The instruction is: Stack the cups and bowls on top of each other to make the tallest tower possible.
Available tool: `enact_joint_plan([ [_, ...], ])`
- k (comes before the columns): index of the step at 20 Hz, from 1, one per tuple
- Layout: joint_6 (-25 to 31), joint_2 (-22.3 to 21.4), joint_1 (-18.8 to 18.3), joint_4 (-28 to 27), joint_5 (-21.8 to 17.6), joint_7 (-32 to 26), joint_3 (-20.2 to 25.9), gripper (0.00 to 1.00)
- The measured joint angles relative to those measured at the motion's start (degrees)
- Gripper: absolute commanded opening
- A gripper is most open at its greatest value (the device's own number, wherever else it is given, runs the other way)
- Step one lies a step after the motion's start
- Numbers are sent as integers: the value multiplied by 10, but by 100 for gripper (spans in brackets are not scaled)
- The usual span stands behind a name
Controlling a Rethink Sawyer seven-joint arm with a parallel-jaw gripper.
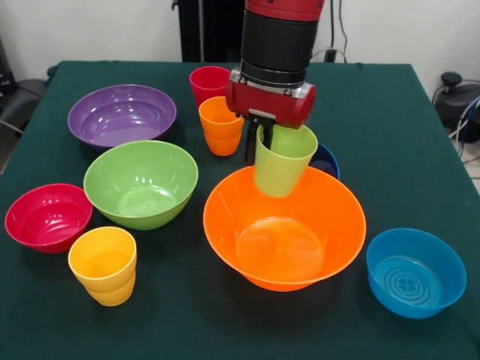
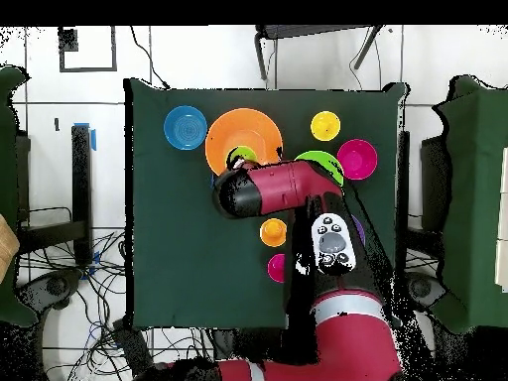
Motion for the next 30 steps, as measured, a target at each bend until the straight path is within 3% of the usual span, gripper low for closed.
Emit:
enact_joint_plan([
  [5, -28, 11, 16, 9, 0, 0, -15, 0],
  [11, -107, 42, 62, 19, 0, 0, -57, 0],
  [17, -155, 60, 74, 21, 1, 0, -77, 0],
  [30, -165, 72, 69, 21, 1, 0, -90, 0],
])
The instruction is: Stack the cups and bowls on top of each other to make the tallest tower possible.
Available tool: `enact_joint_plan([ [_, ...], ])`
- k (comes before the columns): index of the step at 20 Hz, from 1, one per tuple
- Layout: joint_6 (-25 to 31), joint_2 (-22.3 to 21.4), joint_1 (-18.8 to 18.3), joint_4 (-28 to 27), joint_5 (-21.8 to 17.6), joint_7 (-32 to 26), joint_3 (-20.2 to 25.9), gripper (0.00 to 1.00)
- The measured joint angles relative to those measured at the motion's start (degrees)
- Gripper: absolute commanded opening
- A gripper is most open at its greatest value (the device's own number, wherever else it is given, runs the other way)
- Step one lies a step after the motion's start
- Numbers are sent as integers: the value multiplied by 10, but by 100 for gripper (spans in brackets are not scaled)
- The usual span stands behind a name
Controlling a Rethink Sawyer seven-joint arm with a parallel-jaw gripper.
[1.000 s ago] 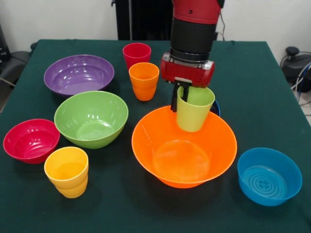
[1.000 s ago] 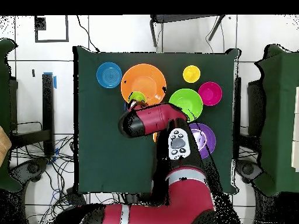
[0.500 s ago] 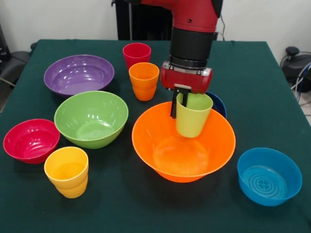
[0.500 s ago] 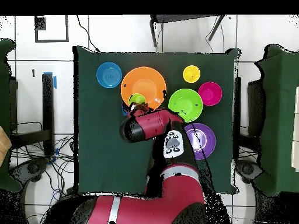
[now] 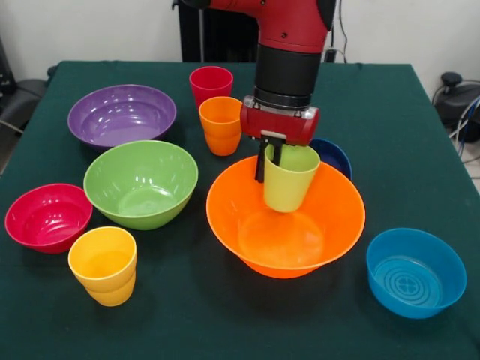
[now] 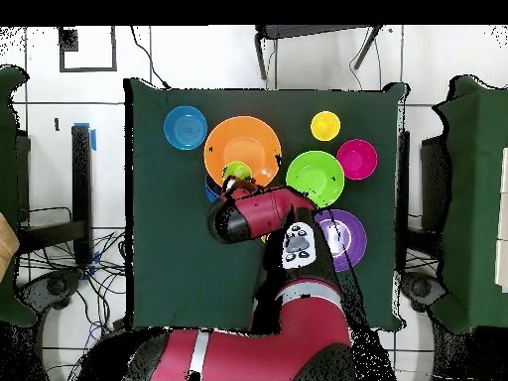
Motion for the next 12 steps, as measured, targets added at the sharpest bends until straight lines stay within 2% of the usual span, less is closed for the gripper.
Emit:
enact_joint_plan([
  [5, 0, 0, -5, 1, 0, 0, 0, 0],
  [6, 0, 0, -6, 1, 0, 0, 0, 100],
  [12, 0, -4, -27, 7, 0, 0, 17, 100],
])
